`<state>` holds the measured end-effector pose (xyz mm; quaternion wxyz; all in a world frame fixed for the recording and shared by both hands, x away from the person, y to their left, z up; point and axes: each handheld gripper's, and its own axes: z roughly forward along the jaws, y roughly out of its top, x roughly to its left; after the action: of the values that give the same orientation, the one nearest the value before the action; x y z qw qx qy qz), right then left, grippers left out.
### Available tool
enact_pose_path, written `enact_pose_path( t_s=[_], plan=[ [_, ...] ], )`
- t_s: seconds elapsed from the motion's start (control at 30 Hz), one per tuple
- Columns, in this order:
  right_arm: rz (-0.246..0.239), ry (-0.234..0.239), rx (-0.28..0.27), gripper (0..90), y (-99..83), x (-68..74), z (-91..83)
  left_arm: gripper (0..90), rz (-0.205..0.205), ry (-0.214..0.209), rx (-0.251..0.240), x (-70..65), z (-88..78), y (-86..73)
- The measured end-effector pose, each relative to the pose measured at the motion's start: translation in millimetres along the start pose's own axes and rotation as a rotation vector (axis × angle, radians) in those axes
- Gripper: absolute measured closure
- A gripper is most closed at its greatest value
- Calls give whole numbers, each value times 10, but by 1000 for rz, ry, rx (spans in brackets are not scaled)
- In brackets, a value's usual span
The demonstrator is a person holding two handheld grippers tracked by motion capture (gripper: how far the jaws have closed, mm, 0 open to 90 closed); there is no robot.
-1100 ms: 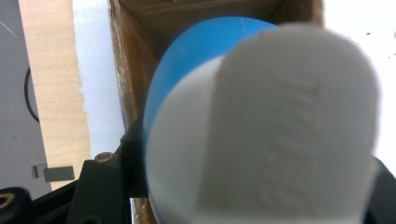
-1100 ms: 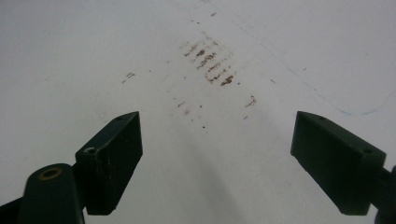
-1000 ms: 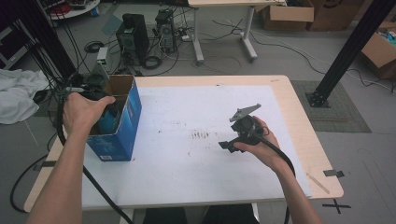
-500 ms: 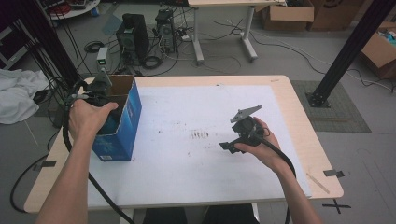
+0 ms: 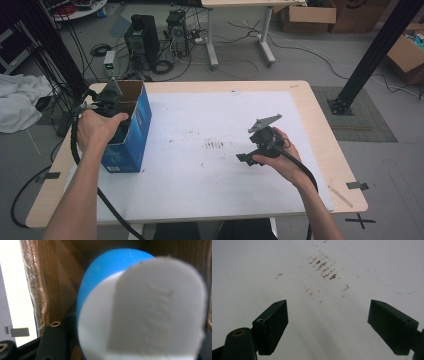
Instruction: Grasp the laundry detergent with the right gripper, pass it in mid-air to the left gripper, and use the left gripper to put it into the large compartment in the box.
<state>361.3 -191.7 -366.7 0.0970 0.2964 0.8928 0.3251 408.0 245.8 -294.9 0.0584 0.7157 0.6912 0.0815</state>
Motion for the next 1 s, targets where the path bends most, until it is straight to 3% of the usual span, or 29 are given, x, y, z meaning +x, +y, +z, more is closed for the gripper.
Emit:
enact_pose_path(
  t_s=[0.17, 0.57, 1.0],
  plan=[
    [-6, 5, -1, 165, 16, 18, 15, 387, -9, -13, -2, 22, 0, -20],
    [-4, 4, 1, 165, 19, 29, 12, 385, 19, 2, -1, -6, -2, -31],
    [-4, 7, 9, 165, 10, 36, 48, 349, 15, 11, -7, -21, -6, -39]
  ],
)
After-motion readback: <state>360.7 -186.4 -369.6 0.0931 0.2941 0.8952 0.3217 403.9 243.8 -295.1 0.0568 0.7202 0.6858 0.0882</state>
